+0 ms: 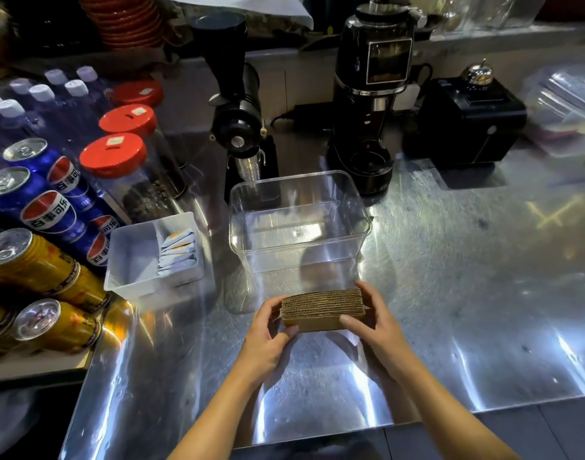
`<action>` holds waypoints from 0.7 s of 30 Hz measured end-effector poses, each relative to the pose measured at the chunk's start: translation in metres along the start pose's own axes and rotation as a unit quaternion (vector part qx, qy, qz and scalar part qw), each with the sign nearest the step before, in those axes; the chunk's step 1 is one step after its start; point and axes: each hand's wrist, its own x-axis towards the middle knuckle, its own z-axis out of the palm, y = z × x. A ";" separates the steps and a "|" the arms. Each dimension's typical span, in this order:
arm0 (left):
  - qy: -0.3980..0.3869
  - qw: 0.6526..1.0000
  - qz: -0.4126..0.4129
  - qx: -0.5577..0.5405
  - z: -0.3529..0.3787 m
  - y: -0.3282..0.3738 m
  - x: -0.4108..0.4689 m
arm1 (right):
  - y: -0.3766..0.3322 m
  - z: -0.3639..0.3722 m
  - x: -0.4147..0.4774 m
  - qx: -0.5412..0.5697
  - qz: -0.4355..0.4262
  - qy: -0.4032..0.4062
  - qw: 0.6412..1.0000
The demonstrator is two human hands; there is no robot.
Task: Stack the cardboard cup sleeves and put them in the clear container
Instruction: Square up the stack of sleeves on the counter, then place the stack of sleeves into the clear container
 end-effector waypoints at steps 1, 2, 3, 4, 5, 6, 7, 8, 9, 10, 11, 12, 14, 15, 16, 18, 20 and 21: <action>-0.001 1.000 0.001 -0.002 0.000 0.001 0.000 | 0.000 -0.004 -0.002 -0.022 -0.006 -0.018 1.000; -0.001 1.000 0.001 -0.005 0.000 0.002 -0.001 | 0.000 -0.008 -0.002 -0.042 -0.012 -0.026 0.999; -0.001 1.000 0.001 -0.010 0.000 0.003 -0.002 | -0.001 -0.010 -0.002 -0.055 -0.016 -0.026 0.998; 0.001 1.000 0.000 -0.016 0.000 0.005 -0.003 | 0.000 -0.013 -0.001 -0.063 -0.022 -0.023 0.998; 0.003 1.000 -0.001 -0.024 0.001 0.006 -0.003 | 0.000 -0.014 -0.001 -0.066 -0.026 -0.019 0.997; 0.006 0.999 0.000 -0.032 0.001 0.008 -0.004 | 0.000 -0.015 -0.001 -0.065 -0.029 -0.015 0.997; 0.009 0.999 0.002 -0.038 0.001 0.011 -0.004 | -0.001 -0.014 -0.001 -0.062 -0.029 -0.011 0.998; 0.013 0.999 0.005 -0.038 0.001 0.013 -0.004 | -0.002 -0.013 -0.001 -0.058 -0.026 -0.006 0.998; 0.019 0.999 0.008 -0.032 0.001 0.016 -0.004 | -0.003 -0.012 -0.001 -0.054 -0.024 0.002 0.998; 0.026 0.999 0.012 -0.026 0.001 0.018 -0.004 | -0.007 -0.010 -0.001 -0.052 -0.026 0.015 0.998; 0.034 0.999 0.016 -0.020 0.000 0.022 -0.003 | -0.012 -0.008 -0.001 -0.049 -0.035 0.029 0.998; 0.041 0.999 0.025 -0.017 -0.002 0.027 -0.002 | -0.019 -0.007 0.001 -0.042 -0.048 0.041 0.997; 0.049 0.997 0.057 -0.011 -0.008 0.043 0.004 | -0.041 -0.008 0.009 -0.019 -0.072 0.050 0.996; 0.051 0.996 0.076 -0.012 -0.012 0.054 0.009 | -0.054 -0.010 0.015 -0.010 -0.084 0.045 0.995; 0.057 0.993 0.098 -0.011 -0.017 0.067 0.016 | -0.068 -0.011 0.023 -0.006 -0.096 0.036 0.995; 0.085 0.987 0.137 -0.004 -0.028 0.091 0.036 | -0.096 -0.011 0.042 0.000 -0.118 0.027 0.993; 0.112 0.983 0.143 -0.020 -0.039 0.113 0.059 | -0.123 -0.008 0.066 0.028 -0.129 0.028 0.991; 0.121 0.982 0.140 -0.031 -0.043 0.123 0.070 | -0.135 -0.007 0.078 0.046 -0.130 0.029 0.990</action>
